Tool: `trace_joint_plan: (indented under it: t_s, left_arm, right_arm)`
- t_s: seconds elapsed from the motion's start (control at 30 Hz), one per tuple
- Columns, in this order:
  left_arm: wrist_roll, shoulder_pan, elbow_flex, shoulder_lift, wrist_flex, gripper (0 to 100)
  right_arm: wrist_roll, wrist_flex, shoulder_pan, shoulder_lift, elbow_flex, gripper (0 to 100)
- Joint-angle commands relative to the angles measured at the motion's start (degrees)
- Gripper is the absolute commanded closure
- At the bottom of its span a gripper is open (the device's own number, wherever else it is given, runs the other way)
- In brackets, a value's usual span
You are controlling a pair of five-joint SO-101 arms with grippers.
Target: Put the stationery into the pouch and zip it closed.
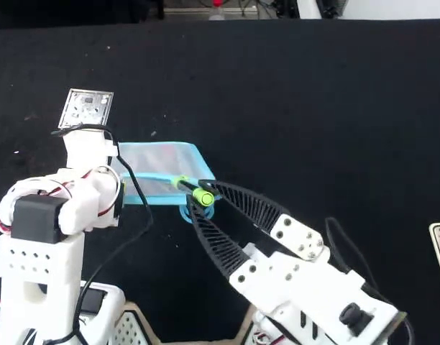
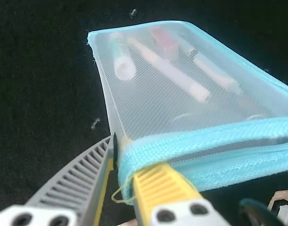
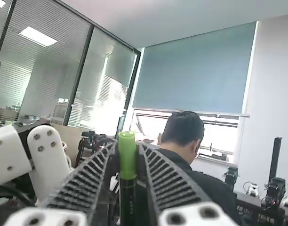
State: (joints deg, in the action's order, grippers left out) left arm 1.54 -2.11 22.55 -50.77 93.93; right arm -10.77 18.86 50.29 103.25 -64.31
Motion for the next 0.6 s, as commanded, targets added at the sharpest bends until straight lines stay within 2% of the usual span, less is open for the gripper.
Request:
trace_joint_plan:
  t_s: [0.0, 0.23, 0.57]
  left_arm:
    - [0.5, -0.6, -0.7, -0.8, 0.2, 97]
    - [0.5, -0.7, -0.7, -0.8, 0.2, 97]
    - [0.5, -0.6, -0.7, -0.8, 0.2, 97]
  right_arm:
    - [0.5, -2.2, 0.6, -3.7, -2.7, 98.7]
    - [0.5, -9.5, 0.8, -7.7, -8.5, 98.7]
    - [0.5, -9.8, 0.5, -7.6, -13.3, 98.7]
